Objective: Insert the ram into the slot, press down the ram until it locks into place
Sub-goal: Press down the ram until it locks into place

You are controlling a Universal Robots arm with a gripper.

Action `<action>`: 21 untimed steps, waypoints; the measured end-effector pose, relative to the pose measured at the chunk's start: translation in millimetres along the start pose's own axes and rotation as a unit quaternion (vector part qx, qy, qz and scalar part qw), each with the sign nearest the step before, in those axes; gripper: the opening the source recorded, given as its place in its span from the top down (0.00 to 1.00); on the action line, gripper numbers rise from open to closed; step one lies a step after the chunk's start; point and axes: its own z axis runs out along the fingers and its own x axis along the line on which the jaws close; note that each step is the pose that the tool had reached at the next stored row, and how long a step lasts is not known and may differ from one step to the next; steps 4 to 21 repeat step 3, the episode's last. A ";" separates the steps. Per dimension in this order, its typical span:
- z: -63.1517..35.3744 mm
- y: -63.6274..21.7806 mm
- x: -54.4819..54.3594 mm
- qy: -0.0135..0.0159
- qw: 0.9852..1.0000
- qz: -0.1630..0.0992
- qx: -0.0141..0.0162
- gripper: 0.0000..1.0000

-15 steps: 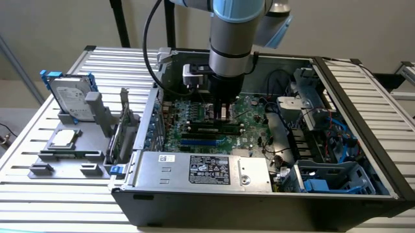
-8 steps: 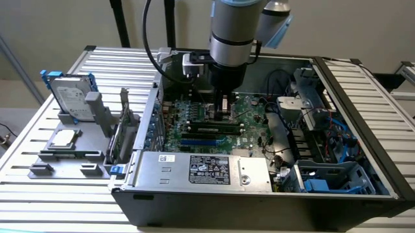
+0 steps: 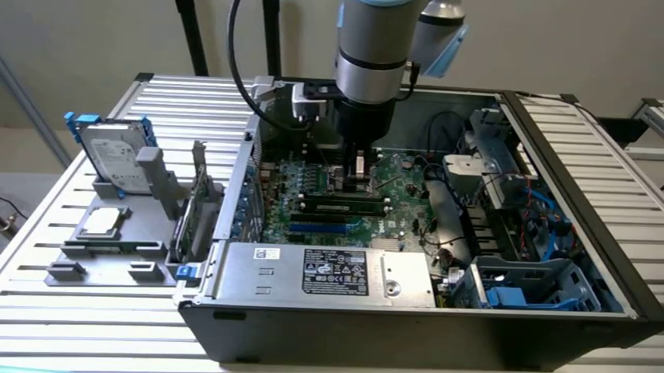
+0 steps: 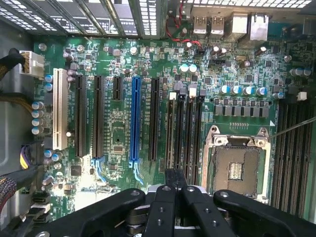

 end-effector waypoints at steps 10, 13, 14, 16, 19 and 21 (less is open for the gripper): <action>0.0 0.0 0.0 0.000 1.000 0.000 0.000 0.90; 0.0 0.0 0.0 0.000 1.000 0.000 0.000 0.90; 0.0 0.0 0.0 0.000 1.000 0.000 0.000 0.90; 0.0 0.0 0.0 0.000 1.000 0.000 0.000 0.90; 0.0 0.0 0.0 0.000 1.000 0.000 0.000 0.90; 0.0 0.0 0.0 0.000 1.000 0.000 0.000 0.90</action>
